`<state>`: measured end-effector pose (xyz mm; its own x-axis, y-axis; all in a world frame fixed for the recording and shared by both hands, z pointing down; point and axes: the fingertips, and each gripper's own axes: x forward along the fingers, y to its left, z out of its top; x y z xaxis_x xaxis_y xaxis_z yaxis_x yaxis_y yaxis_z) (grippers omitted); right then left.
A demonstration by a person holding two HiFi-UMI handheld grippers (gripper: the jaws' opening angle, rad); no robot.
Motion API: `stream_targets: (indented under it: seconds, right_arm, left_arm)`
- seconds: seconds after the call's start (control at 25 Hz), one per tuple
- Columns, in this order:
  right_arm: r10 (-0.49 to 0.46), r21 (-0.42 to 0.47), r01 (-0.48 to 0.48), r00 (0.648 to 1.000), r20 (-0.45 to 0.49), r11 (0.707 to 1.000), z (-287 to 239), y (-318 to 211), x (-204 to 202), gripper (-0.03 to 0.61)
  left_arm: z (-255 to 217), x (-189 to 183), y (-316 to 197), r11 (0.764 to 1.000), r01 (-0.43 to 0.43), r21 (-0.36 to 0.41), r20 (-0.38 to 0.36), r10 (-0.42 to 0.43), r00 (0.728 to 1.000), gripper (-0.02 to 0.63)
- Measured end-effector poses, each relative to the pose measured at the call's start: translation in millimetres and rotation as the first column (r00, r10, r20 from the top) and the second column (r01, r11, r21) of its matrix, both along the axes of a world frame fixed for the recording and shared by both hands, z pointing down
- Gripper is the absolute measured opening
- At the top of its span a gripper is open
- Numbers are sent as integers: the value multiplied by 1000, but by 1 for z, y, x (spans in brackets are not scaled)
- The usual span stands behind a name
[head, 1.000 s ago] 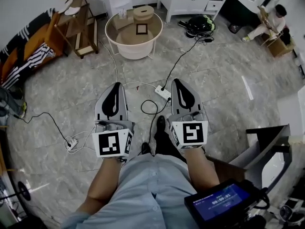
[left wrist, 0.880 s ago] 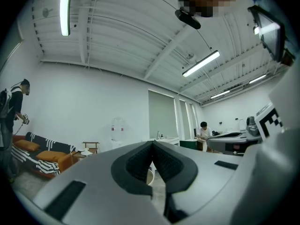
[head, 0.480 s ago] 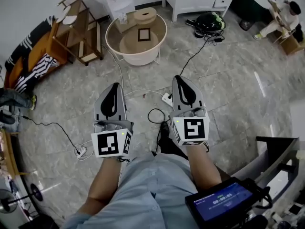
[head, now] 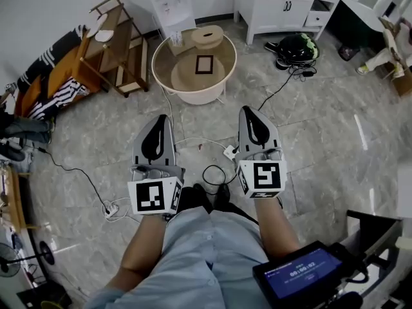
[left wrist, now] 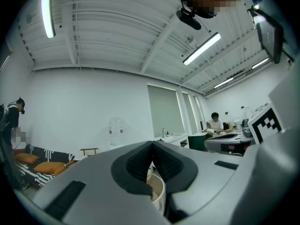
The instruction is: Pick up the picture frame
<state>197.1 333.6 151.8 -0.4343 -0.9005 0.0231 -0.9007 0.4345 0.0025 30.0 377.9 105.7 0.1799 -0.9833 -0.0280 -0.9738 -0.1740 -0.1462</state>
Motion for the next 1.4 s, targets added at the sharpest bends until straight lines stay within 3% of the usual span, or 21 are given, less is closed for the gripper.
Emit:
stream_targets:
  seconds: [0.52, 0.76, 1.16, 1.4]
  right_arm:
    - [-48, 8, 48, 998, -32, 999, 0, -65, -42, 14]
    - [-28, -47, 24, 997, -74, 999, 37, -112, -69, 14]
    - [76, -84, -89, 986, -148, 993, 62, -261, -162, 14]
    - [145, -43, -153, 977, -156, 987, 40, -328, -206, 14]
  left_arm:
    - [0, -43, -57, 998, 59, 10, -25, -59, 998, 11]
    - [39, -77, -106, 998, 52, -33, -50, -54, 997, 11]
    - [69, -187, -273, 996, -25, -84, -115, 15, 993, 11]
    - [51, -236, -352, 996, -84, -44, -117, 78, 990, 11]
